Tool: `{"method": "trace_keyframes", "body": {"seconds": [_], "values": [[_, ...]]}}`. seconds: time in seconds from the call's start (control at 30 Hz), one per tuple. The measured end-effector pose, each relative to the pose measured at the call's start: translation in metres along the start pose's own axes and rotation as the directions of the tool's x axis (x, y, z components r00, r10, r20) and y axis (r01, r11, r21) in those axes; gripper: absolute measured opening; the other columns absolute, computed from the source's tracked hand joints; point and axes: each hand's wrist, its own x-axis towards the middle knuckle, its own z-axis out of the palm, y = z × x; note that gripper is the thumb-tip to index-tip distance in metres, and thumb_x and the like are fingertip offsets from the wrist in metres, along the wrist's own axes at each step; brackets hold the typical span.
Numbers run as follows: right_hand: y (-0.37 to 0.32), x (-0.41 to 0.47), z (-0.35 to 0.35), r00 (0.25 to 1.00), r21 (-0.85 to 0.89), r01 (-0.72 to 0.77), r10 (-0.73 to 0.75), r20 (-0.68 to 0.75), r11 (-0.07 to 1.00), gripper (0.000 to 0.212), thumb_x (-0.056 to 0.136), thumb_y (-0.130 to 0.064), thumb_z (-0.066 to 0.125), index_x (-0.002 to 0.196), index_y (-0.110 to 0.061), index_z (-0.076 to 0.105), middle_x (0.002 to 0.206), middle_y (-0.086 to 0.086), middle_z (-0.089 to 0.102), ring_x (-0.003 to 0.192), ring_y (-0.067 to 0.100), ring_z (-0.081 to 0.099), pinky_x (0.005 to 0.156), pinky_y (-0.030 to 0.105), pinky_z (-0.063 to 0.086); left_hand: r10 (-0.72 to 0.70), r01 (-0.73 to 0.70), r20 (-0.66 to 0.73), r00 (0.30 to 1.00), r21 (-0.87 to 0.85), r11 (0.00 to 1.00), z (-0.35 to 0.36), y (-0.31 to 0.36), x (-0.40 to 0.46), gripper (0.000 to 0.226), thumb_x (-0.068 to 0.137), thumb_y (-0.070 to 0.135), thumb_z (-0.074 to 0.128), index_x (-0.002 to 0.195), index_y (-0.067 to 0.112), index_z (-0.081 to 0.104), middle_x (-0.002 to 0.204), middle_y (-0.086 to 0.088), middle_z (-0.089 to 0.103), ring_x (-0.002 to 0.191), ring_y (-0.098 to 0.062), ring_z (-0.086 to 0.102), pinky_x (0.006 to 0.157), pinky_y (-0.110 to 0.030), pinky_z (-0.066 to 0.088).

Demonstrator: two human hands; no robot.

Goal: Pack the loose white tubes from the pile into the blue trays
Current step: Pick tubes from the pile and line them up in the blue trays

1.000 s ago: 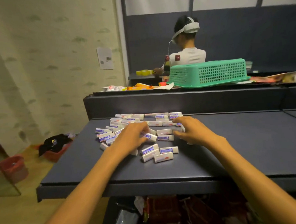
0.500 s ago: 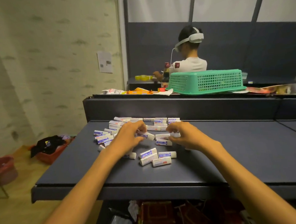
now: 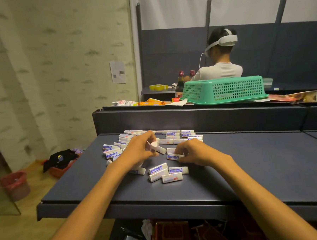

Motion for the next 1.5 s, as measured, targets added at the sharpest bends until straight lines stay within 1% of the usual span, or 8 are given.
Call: {"method": "trace_keyframes", "body": {"seconds": [0.2, 0.37, 0.57, 0.73, 0.9, 1.03, 1.23, 1.5], "values": [[0.000, -0.002, -0.001, 0.996, 0.023, -0.024, 0.026, -0.087, 0.999, 0.029, 0.084, -0.022, 0.071, 0.112, -0.021, 0.066, 0.103, -0.001, 0.066, 0.086, 0.013, 0.060, 0.077, 0.028, 0.056, 0.003, -0.005, -0.018, 1.000, -0.088, 0.996, -0.002, 0.000, -0.001, 0.025, 0.076, 0.021, 0.080, 0.095, 0.027, 0.066, 0.097, 0.001, 0.068, 0.085, -0.010, 0.063, 0.067, -0.014, 0.049], [0.001, -0.005, -0.005, 0.976, 0.195, -0.045, 0.085, -0.199, 0.980, 0.020, 0.083, -0.020, 0.072, 0.103, -0.021, 0.070, 0.102, -0.004, 0.058, 0.079, 0.009, 0.055, 0.063, 0.013, 0.044, 0.019, -0.028, -0.074, 0.997, -0.124, 0.992, -0.004, -0.005, 0.000, 0.022, 0.074, 0.014, 0.082, 0.092, 0.024, 0.073, 0.097, 0.004, 0.070, 0.088, -0.011, 0.063, 0.075, -0.023, 0.052], [0.003, -0.008, -0.007, 0.951, 0.515, 0.028, 0.137, -0.279, 0.857, 0.015, 0.091, -0.016, 0.064, 0.105, -0.021, 0.067, 0.108, 0.002, 0.069, 0.096, 0.013, 0.067, 0.086, 0.028, 0.056, 0.093, -0.104, -0.116, 0.989, -0.088, 0.991, -0.006, -0.009, 0.002, 0.024, 0.079, 0.013, 0.076, 0.101, 0.022, 0.073, 0.101, 0.002, 0.070, 0.090, -0.011, 0.064, 0.082, -0.030, 0.056], [0.000, -0.006, -0.002, 0.919, 0.690, 0.002, 0.270, -0.286, 0.724, 0.029, 0.085, -0.013, 0.071, 0.105, -0.020, 0.051, 0.098, 0.006, 0.071, 0.095, 0.020, 0.069, 0.087, 0.037, 0.056, 0.148, -0.158, -0.133, 0.980, -0.067, 0.985, -0.007, -0.016, 0.001, 0.022, 0.081, 0.023, 0.076, 0.101, 0.025, 0.071, 0.096, 0.009, 0.070, 0.086, -0.007, 0.063, 0.078, -0.029, 0.057], [-0.008, -0.008, 0.000, 0.902, 0.644, 0.024, 0.261, -0.344, 0.764, 0.023, 0.090, -0.021, 0.066, 0.113, -0.023, 0.065, 0.108, 0.001, 0.069, 0.099, 0.013, 0.066, 0.089, 0.032, 0.056, 0.178, -0.189, -0.135, 0.975, -0.068, 0.980, -0.008, -0.026, 0.001, 0.021, 0.081, 0.024, 0.075, 0.102, 0.024, 0.071, 0.093, 0.010, 0.069, 0.084, -0.010, 0.064, 0.075, -0.028, 0.057], [-0.016, -0.014, 0.002, 0.895, 0.667, 0.013, 0.288, -0.340, 0.745, 0.034, 0.093, -0.029, 0.059, 0.127, -0.027, 0.059, 0.110, 0.004, 0.065, 0.093, 0.017, 0.068, 0.079, 0.035, 0.059, 0.187, -0.199, -0.134, 0.973, -0.085, 0.976, -0.006, -0.029, 0.000, 0.022, 0.081, 0.023, 0.075, 0.103, 0.025, 0.070, 0.093, 0.010, 0.069, 0.083, -0.009, 0.063, 0.072, -0.019, 0.053], [-0.022, -0.030, -0.005, 0.882, 0.635, 0.019, 0.286, -0.375, 0.772, 0.004, 0.094, -0.019, 0.060, 0.098, -0.019, 0.060, 0.093, 0.005, 0.069, 0.080, 0.017, 0.069, 0.065, 0.032, 0.059, 0.217, -0.231, -0.135, 0.967, -0.100, 0.968, -0.001, -0.018, 0.001, 0.021, 0.081, 0.021, 0.075, 0.102, 0.024, 0.071, 0.091, 0.012, 0.067, 0.079, -0.005, 0.060, 0.068, -0.009, 0.045], [0.003, -0.076, -0.020, 0.891, 0.589, -0.023, 0.283, -0.355, 0.808, 0.026, 0.083, -0.008, 0.073, 0.101, -0.024, 0.064, 0.098, 0.002, 0.070, 0.078, 0.017, 0.067, 0.066, 0.025, 0.056, 0.269, -0.284, -0.142, 0.953, -0.105, 0.953, 0.023, 0.022, 0.006, 0.022, 0.080, 0.021, 0.076, 0.102, 0.020, 0.072, 0.093, 0.009, 0.069, 0.078, -0.002, 0.061, 0.070, -0.005, 0.044]]}}
